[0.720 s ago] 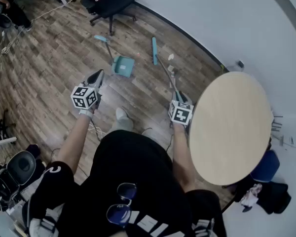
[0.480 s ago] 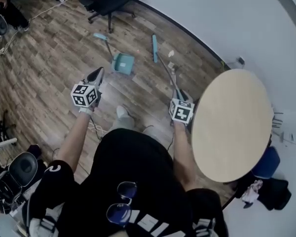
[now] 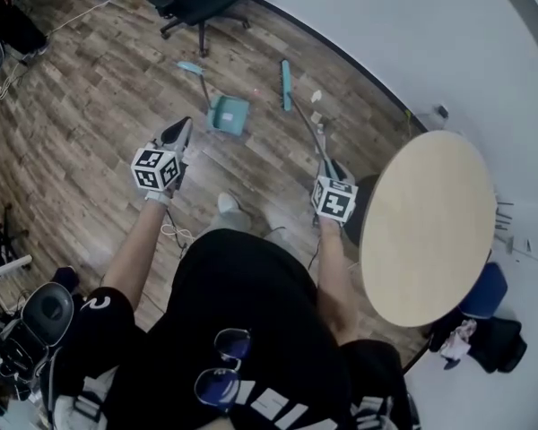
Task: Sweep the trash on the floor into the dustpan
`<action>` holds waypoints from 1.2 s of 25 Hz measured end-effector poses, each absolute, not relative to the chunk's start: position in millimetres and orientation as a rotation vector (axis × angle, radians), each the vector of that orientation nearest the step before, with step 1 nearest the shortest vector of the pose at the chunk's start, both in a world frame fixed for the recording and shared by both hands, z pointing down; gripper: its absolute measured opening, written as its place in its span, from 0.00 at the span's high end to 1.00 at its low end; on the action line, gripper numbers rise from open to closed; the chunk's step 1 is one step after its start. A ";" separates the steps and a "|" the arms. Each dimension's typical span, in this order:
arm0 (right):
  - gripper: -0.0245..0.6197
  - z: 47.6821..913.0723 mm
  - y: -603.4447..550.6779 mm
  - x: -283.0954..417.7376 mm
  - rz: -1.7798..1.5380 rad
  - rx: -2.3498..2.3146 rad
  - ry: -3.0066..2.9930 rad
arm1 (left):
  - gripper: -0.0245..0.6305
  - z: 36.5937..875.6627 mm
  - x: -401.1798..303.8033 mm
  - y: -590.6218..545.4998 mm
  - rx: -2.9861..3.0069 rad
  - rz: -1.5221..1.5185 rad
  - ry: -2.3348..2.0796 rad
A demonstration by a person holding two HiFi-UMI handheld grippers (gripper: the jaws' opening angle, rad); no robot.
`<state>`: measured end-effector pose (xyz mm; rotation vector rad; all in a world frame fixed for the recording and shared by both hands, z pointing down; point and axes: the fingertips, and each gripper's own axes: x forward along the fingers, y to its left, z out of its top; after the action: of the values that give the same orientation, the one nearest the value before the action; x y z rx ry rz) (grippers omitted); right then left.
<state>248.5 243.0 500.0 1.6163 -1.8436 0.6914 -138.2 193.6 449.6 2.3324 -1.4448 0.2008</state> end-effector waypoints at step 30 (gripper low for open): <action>0.83 553.9 175.7 404.8 0.914 1.924 -1.390 | 0.97 487.4 4.8 15.8 2.504 0.387 -1.024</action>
<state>404.8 175.7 553.9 1.9244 -1.3898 0.9140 4.8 15.8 487.4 2.5036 -1.0244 0.3866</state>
